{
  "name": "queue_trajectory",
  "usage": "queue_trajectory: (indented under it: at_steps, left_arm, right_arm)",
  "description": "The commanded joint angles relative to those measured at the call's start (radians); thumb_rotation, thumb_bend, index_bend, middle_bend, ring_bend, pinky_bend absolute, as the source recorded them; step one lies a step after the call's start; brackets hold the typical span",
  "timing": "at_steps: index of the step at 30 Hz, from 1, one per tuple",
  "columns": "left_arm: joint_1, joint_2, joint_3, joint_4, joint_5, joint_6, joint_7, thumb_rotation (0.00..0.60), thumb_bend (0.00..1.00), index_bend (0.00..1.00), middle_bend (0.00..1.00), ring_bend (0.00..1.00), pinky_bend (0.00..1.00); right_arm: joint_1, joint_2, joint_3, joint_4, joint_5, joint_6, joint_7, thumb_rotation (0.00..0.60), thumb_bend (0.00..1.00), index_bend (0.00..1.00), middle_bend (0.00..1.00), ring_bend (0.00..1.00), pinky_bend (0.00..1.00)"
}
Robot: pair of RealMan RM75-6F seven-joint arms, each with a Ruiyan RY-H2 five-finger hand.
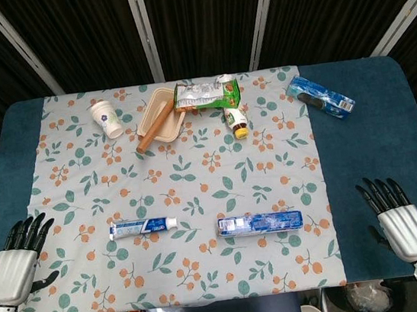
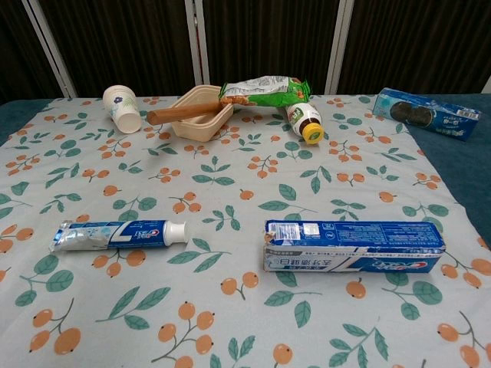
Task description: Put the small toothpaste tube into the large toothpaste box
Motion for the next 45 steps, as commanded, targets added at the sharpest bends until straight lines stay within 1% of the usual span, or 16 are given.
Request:
queue_trajectory:
  at_steps: [1,10,13,15,19,21,24,28,29,32,36,43,45]
  left_arm:
    - [0.0,0.0,0.0,0.0,0.0,-0.001,0.0,0.6,0.0,0.0,0.0,0.0,0.05]
    - [0.002,0.0,0.0,0.004,0.003,0.006,-0.008,0.6,0.0,0.0,0.0,0.0,0.05]
    - [0.001,-0.001,-0.001,0.005,0.001,0.004,-0.012,0.6,0.0,0.0,0.0,0.0,0.05]
    - [0.001,-0.002,-0.002,0.005,0.001,0.004,-0.013,0.6,0.0,0.0,0.0,0.0,0.05]
    - [0.002,-0.004,-0.005,0.01,0.011,0.018,-0.026,0.6,0.0,0.0,0.0,0.0,0.05]
    - [0.003,-0.007,-0.006,0.014,0.015,0.023,-0.029,0.6,0.0,0.0,0.0,0.0,0.05]
    - [0.002,-0.01,-0.006,0.017,0.015,0.022,-0.028,0.6,0.0,0.0,0.0,0.0,0.05]
    - [0.002,-0.009,-0.004,0.018,0.014,0.02,-0.026,0.6,0.0,0.0,0.0,0.0,0.05]
    - [0.002,-0.009,-0.005,0.018,0.013,0.019,-0.026,0.6,0.0,0.0,0.0,0.0,0.05]
    - [0.002,-0.006,-0.006,0.015,0.005,0.014,-0.031,0.6,0.0,0.0,0.0,0.0,0.05]
    - [-0.001,-0.004,-0.006,0.015,0.003,0.007,-0.031,0.6,0.0,0.0,0.0,0.0,0.05]
    - [-0.004,0.0,-0.008,0.01,-0.008,-0.003,-0.035,0.6,0.0,0.0,0.0,0.0,0.05]
    - [-0.004,0.001,-0.008,0.008,-0.011,-0.005,-0.035,0.6,0.0,0.0,0.0,0.0,0.05]
  right_arm:
    - [0.0,0.0,0.0,-0.001,0.0,0.0,0.0,0.6,0.37,0.0,0.0,0.0,0.0]
    - [0.001,-0.004,0.001,-0.021,-0.006,0.005,0.011,0.6,0.37,0.0,0.0,0.0,0.0]
    - [0.004,-0.006,0.001,-0.049,-0.004,-0.002,0.022,0.6,0.37,0.0,0.0,0.0,0.0]
    - [0.014,-0.007,0.003,-0.09,0.003,-0.02,0.033,0.6,0.36,0.0,0.0,0.0,0.0]
    - [0.045,-0.009,0.014,-0.192,0.037,-0.084,0.041,0.6,0.35,0.0,0.0,0.0,0.0]
    - [0.064,-0.015,0.026,-0.236,0.064,-0.119,0.024,0.6,0.36,0.0,0.0,0.0,0.0]
    - [0.108,-0.048,0.054,-0.295,0.134,-0.199,-0.028,0.6,0.35,0.0,0.0,0.0,0.0]
    - [0.158,-0.102,0.081,-0.333,0.237,-0.288,-0.107,0.6,0.35,0.0,0.0,0.0,0.0]
    - [0.165,-0.111,0.084,-0.335,0.253,-0.3,-0.118,0.6,0.35,0.0,0.0,0.0,0.0]
    - [0.205,-0.18,0.101,-0.328,0.35,-0.357,-0.201,0.6,0.35,0.0,0.0,0.0,0.0]
    - [0.242,-0.257,0.111,-0.302,0.428,-0.383,-0.289,0.6,0.35,0.0,0.0,0.0,0.0]
    - [0.284,-0.35,0.128,-0.244,0.506,-0.388,-0.367,0.6,0.35,0.0,0.0,0.0,0.0]
    - [0.294,-0.371,0.133,-0.229,0.52,-0.384,-0.38,0.6,0.35,0.0,0.02,0.0,0.0]
